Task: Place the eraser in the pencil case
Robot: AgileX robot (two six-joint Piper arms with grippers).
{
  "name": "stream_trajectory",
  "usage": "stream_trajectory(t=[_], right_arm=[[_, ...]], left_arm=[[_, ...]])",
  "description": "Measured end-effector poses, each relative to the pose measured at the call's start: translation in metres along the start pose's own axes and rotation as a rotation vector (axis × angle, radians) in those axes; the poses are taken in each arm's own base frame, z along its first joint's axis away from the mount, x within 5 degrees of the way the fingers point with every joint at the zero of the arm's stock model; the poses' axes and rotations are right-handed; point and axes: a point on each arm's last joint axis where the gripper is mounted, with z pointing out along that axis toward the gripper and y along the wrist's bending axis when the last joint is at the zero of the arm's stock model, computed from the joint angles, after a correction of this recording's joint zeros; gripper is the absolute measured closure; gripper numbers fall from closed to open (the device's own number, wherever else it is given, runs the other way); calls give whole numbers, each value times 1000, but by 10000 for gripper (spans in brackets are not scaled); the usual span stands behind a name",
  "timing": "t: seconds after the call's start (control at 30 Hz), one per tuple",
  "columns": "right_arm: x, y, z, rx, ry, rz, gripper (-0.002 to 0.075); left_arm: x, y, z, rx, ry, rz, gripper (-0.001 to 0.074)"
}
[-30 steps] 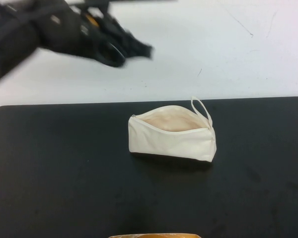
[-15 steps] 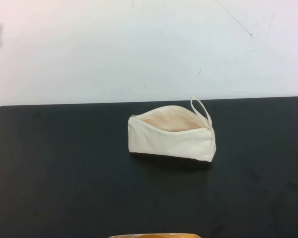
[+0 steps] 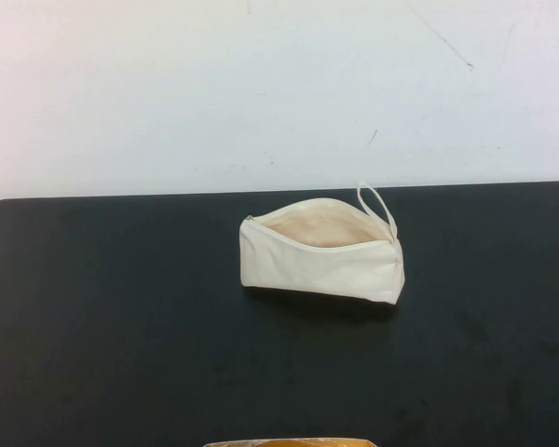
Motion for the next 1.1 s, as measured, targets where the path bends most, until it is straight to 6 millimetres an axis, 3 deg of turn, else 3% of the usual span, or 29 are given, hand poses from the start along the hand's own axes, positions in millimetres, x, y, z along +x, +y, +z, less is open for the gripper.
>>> stream_trajectory(t=[0.2,0.4,0.53,0.8,1.1], right_arm=[[0,0,0,0,0,0,727],[0,0,0,0,0,0,727],[0,0,0,0,0,0,727],[0,0,0,0,0,0,727],[0,0,0,0,0,0,727]], left_arm=[[17,5,-5,-38,123,-47,735],[16,-11,-3,118,141,-168,735],[16,-15,-3,166,146,-97,735],[21,-26,-3,272,178,-178,736],[89,-36,25,136,30,-136,736]])
